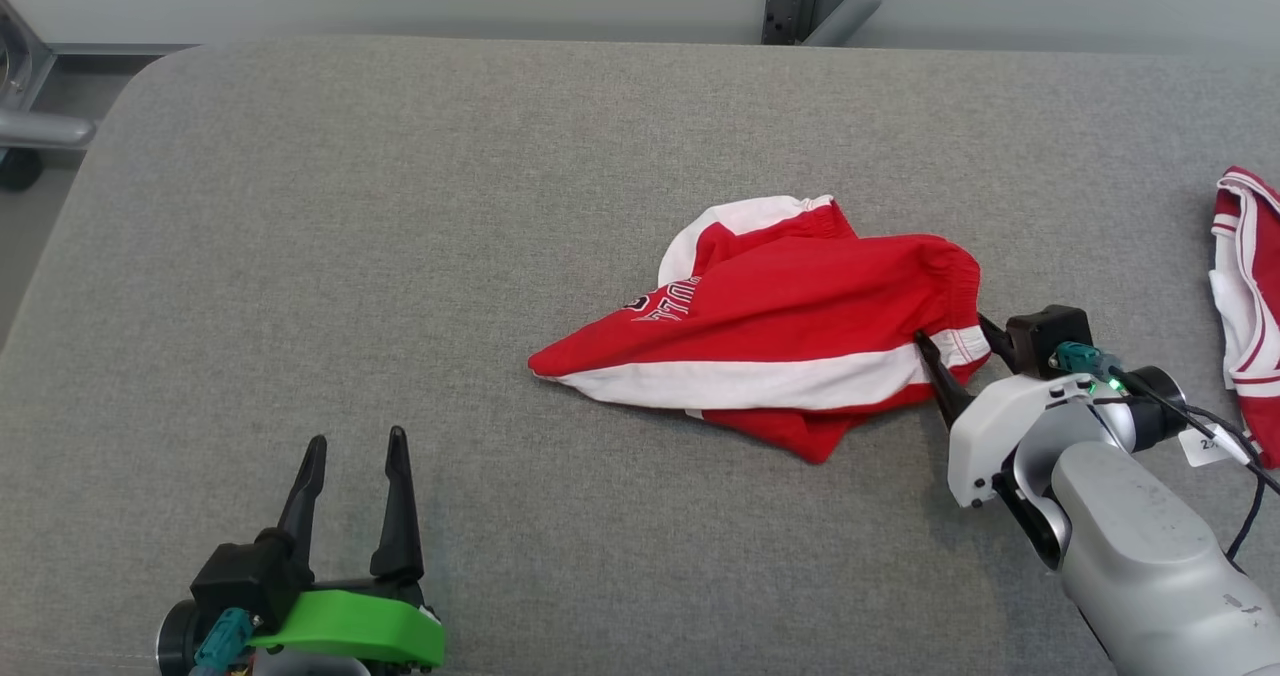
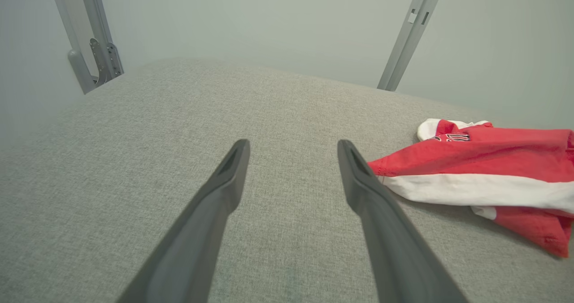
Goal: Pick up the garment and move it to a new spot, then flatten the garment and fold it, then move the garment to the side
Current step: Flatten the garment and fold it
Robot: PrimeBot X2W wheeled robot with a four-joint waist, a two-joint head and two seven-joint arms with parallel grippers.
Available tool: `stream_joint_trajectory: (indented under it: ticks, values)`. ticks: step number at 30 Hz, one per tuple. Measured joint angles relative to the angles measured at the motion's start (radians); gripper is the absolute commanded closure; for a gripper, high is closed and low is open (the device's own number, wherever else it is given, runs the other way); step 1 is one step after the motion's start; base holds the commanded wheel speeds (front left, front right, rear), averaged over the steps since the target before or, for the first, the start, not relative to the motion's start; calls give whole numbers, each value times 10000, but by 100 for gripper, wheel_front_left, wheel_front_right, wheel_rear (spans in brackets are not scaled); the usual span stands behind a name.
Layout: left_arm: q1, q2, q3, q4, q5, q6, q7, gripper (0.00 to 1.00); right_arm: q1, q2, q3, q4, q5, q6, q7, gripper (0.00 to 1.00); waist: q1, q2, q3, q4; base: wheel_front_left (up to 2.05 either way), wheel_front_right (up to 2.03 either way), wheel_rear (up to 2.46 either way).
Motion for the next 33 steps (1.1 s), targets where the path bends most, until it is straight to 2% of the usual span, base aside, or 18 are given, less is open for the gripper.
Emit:
stream_joint_trajectory:
  ticks: [1, 2, 3, 9, 15, 21, 27, 33]
  values:
    - [-3, 0, 4, 6, -2, 0, 0, 0, -44, 0, 98, 59, 73, 0, -48, 79, 0, 0, 8, 6, 0, 0, 0]
    - [-4, 2, -12, 35, -8, 0, -2, 0, -65, -4, 188, 115, 144, 0, -88, 94, 0, 0, 10, -1, 0, 0, 0]
    - [-4, 2, -63, 107, -46, -17, -2, 0, -90, -13, 272, 169, 221, 0, -107, 100, 0, 0, 12, -16, 0, 0, 0]
    - [-173, -4, -934, 1099, -449, -382, 0, 0, -334, -96, 644, 311, 665, 0, -270, 100, 0, 0, 26, -207, 0, 0, 0]
    - [-1374, -4, -2128, 2510, -1083, -675, 221, 0, -571, -278, 725, 372, 1016, 0, -391, 100, 0, 0, 133, -415, 0, 0, 0]
    - [-2647, -19, -3281, 4288, -1825, -769, 393, 0, -839, -199, 940, 430, 1296, 0, -437, 100, 0, 0, 301, -675, 0, 0, 0]
    - [-3577, -17, -3653, 5513, -2742, -773, 115, 0, -1012, -82, 1114, 479, 1455, 0, -474, 100, 0, 0, 481, -926, 0, 0, 0]
    - [-4002, -17, -3942, 5685, -3219, -773, 58, 0, -1104, -23, 1181, 483, 1576, 0, -481, 100, 0, 0, 600, -1055, 0, 0, 0]
